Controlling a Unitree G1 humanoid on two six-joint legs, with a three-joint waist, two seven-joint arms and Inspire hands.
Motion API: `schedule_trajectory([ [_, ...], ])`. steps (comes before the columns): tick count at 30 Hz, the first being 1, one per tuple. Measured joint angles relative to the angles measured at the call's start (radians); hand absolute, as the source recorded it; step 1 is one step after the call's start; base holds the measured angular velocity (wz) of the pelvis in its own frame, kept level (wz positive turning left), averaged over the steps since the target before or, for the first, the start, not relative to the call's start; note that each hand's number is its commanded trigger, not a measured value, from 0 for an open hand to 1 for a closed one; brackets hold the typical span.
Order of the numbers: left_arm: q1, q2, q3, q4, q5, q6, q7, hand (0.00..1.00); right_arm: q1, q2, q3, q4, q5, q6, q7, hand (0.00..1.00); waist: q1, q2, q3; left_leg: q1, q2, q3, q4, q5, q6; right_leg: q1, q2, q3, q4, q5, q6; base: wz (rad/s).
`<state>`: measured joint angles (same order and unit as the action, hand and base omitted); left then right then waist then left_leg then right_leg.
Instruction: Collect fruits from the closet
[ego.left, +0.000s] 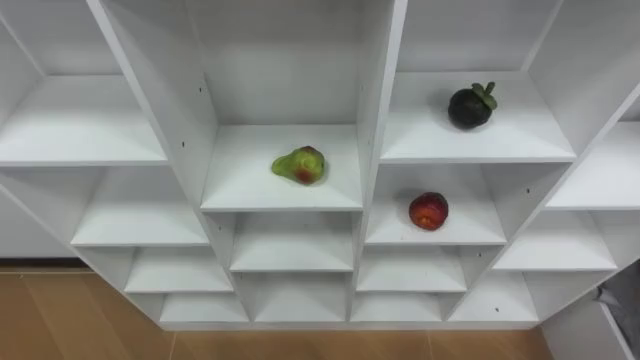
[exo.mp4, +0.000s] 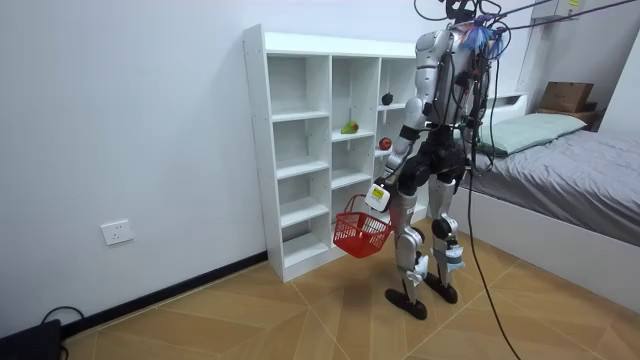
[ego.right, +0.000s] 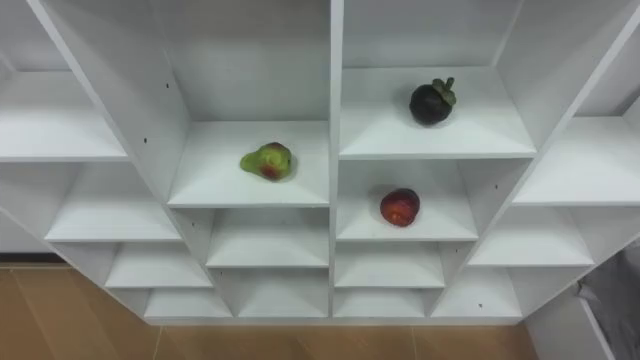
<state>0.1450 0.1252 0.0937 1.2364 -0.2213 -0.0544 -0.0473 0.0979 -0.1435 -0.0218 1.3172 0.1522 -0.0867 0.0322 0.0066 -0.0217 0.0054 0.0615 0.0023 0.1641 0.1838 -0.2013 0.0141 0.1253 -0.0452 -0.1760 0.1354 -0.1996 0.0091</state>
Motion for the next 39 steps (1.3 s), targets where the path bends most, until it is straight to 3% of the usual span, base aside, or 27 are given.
schedule_trajectory([
  [11,0.004,0.002,0.022,-0.003,0.099,-0.001,0.018,1.00,0.004,0.000,0.000,0.001,-0.006,0.000,-0.013,0.00,0.004,-0.003,0.0010,0.005,0.000,0.001,-0.001,0.000,0.000,0.002,0.001,0.007,0.001,0.000,0.000,0.00],
  [24,0.003,0.002,0.020,-0.009,0.101,-0.004,0.071,1.00,0.001,0.004,0.000,-0.001,-0.107,-0.002,-0.120,0.00,0.000,-0.006,0.0009,0.004,0.000,0.002,-0.012,0.000,0.000,-0.004,0.003,0.010,-0.001,0.000,0.000,0.00],
  [30,0.001,0.001,0.020,-0.009,0.103,-0.030,0.083,1.00,0.001,0.005,-0.002,-0.011,-0.120,-0.026,-0.170,0.00,-0.001,-0.003,-0.0046,0.004,0.000,0.002,-0.013,0.000,0.000,-0.005,0.002,0.009,-0.002,0.000,0.000,0.00],
  [39,0.002,0.003,0.000,-0.011,0.096,-0.067,0.091,1.00,0.043,0.005,-0.001,-0.201,-0.123,-0.048,-0.183,0.00,-0.002,-0.006,-0.0027,0.005,0.001,0.003,-0.009,0.000,0.000,-0.007,0.002,0.013,0.006,0.000,0.000,-0.01],
])
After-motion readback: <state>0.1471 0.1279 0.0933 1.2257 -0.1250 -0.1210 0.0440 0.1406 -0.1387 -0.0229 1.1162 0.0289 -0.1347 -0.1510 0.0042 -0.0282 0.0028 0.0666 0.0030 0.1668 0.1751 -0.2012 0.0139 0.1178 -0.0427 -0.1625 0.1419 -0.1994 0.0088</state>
